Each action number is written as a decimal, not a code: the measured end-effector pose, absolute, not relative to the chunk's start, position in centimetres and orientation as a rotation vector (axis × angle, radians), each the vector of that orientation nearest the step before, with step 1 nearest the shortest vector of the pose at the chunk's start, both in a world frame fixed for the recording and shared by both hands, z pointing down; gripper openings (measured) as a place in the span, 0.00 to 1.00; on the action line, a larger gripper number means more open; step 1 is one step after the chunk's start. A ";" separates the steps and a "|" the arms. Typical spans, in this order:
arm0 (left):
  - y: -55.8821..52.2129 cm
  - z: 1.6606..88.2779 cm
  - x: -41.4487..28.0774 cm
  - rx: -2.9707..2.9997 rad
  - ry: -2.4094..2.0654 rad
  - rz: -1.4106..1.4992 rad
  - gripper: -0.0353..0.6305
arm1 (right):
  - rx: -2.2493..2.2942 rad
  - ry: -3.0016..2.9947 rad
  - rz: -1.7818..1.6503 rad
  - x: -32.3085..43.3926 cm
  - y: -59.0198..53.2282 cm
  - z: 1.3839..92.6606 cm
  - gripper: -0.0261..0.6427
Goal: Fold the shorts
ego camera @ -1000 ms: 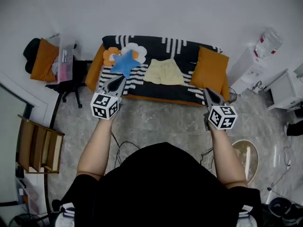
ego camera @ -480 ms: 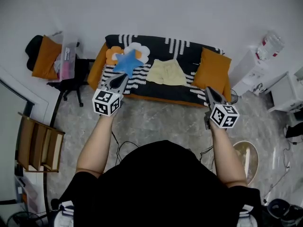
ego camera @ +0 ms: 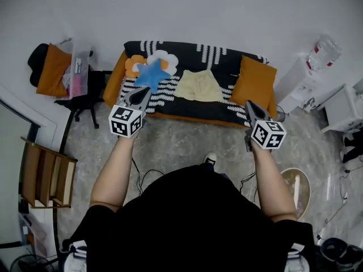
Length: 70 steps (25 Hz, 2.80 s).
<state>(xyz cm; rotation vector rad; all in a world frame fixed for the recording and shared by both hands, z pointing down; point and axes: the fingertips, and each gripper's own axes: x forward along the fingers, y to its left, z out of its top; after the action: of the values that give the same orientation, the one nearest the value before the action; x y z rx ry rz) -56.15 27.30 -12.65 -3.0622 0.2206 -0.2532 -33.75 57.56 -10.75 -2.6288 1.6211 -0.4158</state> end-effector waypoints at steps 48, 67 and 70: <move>21.3 -7.1 -32.2 -3.065 0.419 -0.483 0.29 | -2.609 1.765 -0.490 -4.9 49.0 -6.3 0.34; 20.7 -8.4 -25.7 -3.041 0.521 -0.478 0.37 | -2.510 1.957 -0.470 2.1 45.5 -6.4 0.43; 20.7 -8.3 -25.4 -3.043 0.524 -0.483 0.37 | -2.508 1.961 -0.468 2.7 45.3 -6.5 0.43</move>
<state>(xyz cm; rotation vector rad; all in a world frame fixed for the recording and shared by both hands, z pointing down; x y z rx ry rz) -25.40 20.71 -8.26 -3.0435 0.5243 -0.4826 2.67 45.33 -6.52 -2.5081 1.9614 -0.4679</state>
